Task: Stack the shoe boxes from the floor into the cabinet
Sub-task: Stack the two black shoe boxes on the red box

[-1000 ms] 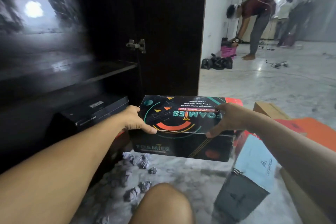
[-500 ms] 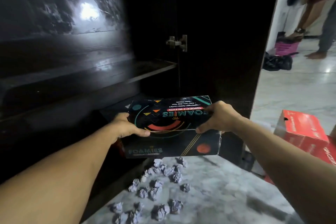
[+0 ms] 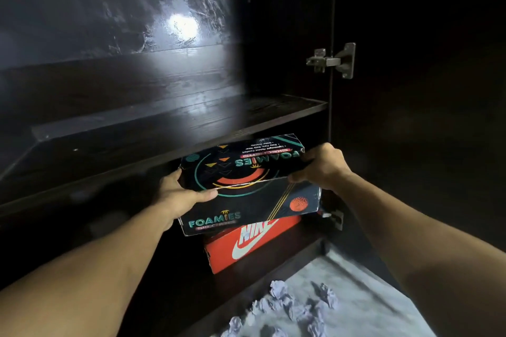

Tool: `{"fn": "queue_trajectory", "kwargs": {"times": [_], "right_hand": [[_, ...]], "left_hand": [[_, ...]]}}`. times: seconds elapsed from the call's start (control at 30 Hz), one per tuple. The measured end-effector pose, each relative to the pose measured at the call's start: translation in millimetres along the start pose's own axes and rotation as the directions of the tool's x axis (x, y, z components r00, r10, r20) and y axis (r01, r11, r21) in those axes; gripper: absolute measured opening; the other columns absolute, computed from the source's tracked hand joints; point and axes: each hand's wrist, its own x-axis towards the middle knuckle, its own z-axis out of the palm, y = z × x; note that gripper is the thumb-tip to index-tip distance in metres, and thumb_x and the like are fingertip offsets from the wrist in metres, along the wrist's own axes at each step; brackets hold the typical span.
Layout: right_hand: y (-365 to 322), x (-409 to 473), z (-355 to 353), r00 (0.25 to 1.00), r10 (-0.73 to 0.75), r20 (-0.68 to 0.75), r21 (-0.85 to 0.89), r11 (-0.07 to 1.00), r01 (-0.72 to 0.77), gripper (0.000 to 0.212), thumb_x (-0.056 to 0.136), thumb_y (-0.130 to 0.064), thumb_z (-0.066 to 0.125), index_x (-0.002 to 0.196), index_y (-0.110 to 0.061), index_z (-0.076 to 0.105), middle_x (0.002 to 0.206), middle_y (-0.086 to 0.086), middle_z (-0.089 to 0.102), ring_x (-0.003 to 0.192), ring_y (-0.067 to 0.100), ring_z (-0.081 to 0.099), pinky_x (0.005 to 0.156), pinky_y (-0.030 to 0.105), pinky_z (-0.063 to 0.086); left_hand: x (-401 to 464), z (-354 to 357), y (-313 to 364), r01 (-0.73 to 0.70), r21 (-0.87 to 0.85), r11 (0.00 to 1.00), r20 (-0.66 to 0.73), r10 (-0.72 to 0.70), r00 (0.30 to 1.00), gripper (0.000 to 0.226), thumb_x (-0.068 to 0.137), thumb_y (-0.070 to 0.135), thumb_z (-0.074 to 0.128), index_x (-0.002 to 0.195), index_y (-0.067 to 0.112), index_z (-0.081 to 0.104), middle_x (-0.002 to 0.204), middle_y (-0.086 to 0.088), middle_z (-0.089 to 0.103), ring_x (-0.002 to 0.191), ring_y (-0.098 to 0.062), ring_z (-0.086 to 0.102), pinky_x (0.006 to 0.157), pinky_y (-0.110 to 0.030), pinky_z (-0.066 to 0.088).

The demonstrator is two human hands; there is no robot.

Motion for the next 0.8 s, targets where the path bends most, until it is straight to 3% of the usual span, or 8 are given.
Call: {"fn": "queue_trajectory", "kwargs": {"times": [0.13, 0.23, 0.47, 0.57, 0.63, 0.73, 0.8], "right_hand": [[-4.4, 34.7, 23.3, 0.995, -0.029, -0.097, 0.103, 0.994, 0.039, 0.042, 0.057, -0.027, 0.092, 0.095, -0.017, 0.076, 0.084, 0.000, 0.069, 0.071, 0.008, 0.062, 0.060, 0.015, 0.048], [-8.0, 56.4, 34.5, 0.987, -0.018, -0.161, 0.180, 0.982, 0.048, 0.042, 0.060, -0.027, 0.091, 0.098, -0.016, 0.076, 0.090, 0.007, 0.071, 0.080, 0.016, 0.065, 0.071, 0.023, 0.052], [-10.5, 79.4, 62.8, 0.949, 0.090, -0.302, 0.182, 0.983, -0.035, 0.043, 0.074, -0.038, 0.077, 0.110, -0.014, 0.072, 0.104, 0.018, 0.069, 0.101, 0.035, 0.064, 0.080, 0.030, 0.049], [-12.8, 86.6, 68.8, 0.976, 0.080, -0.203, 0.162, 0.986, -0.048, 0.040, 0.080, -0.025, 0.070, 0.119, -0.016, 0.067, 0.105, 0.016, 0.069, 0.101, 0.033, 0.066, 0.086, 0.031, 0.054], [-9.3, 91.3, 74.0, 0.993, 0.083, -0.083, 0.073, 0.994, -0.077, 0.054, 0.075, -0.015, 0.073, 0.127, -0.018, 0.060, 0.110, 0.014, 0.069, 0.105, 0.029, 0.066, 0.091, 0.036, 0.055], [-6.3, 98.5, 79.3, 0.999, 0.040, 0.037, -0.072, 0.997, -0.037, 0.081, 0.080, -0.013, 0.069, 0.150, -0.030, 0.030, 0.132, 0.012, 0.056, 0.116, 0.031, 0.058, 0.098, 0.042, 0.050], [-7.4, 101.6, 80.2, 0.996, 0.007, 0.089, -0.095, 0.995, 0.002, 0.092, 0.085, -0.012, 0.064, 0.153, -0.039, 0.009, 0.144, 0.013, 0.046, 0.121, 0.034, 0.054, 0.100, 0.043, 0.048]], "left_hand": [[28.8, 6.4, -10.9, -0.030, -0.047, 0.998, -0.105, 0.025, 0.994, 0.103, 0.063, 0.004, 0.088, 0.149, 0.015, 0.031, 0.143, -0.014, 0.049, 0.122, -0.030, 0.055, 0.104, -0.044, 0.045], [46.8, 8.7, -12.4, -0.060, -0.064, 0.996, -0.164, 0.049, 0.985, 0.094, 0.068, 0.003, 0.085, 0.147, 0.012, 0.036, 0.144, -0.013, 0.049, 0.122, -0.030, 0.056, 0.105, -0.044, 0.045], [54.7, 34.1, -21.0, -0.153, -0.026, 0.988, -0.338, 0.136, 0.931, 0.088, 0.063, 0.020, 0.090, 0.140, 0.013, 0.048, 0.133, -0.014, 0.059, 0.120, -0.026, 0.058, 0.103, -0.041, 0.047], [60.1, 40.7, -20.6, -0.151, -0.008, 0.988, -0.381, 0.136, 0.914, 0.086, 0.063, 0.024, 0.090, 0.139, 0.013, 0.050, 0.131, -0.015, 0.059, 0.124, -0.028, 0.053, 0.104, -0.041, 0.045], [65.1, 41.8, -22.8, -0.149, 0.014, 0.989, -0.391, 0.143, 0.909, 0.085, 0.065, 0.024, 0.089, 0.139, 0.013, 0.049, 0.130, -0.016, 0.059, 0.124, -0.028, 0.053, 0.105, -0.041, 0.044], [73.0, 41.8, -24.5, -0.148, 0.058, 0.987, -0.389, 0.159, 0.908, 0.084, 0.066, 0.025, 0.088, 0.140, 0.015, 0.049, 0.130, -0.016, 0.059, 0.124, -0.029, 0.053, 0.106, -0.042, 0.043], [77.5, 42.5, -24.5, -0.145, 0.091, 0.985, -0.397, 0.169, 0.902, 0.083, 0.068, 0.026, 0.087, 0.140, 0.015, 0.049, 0.129, -0.017, 0.059, 0.125, -0.031, 0.050, 0.105, -0.043, 0.043]]}}
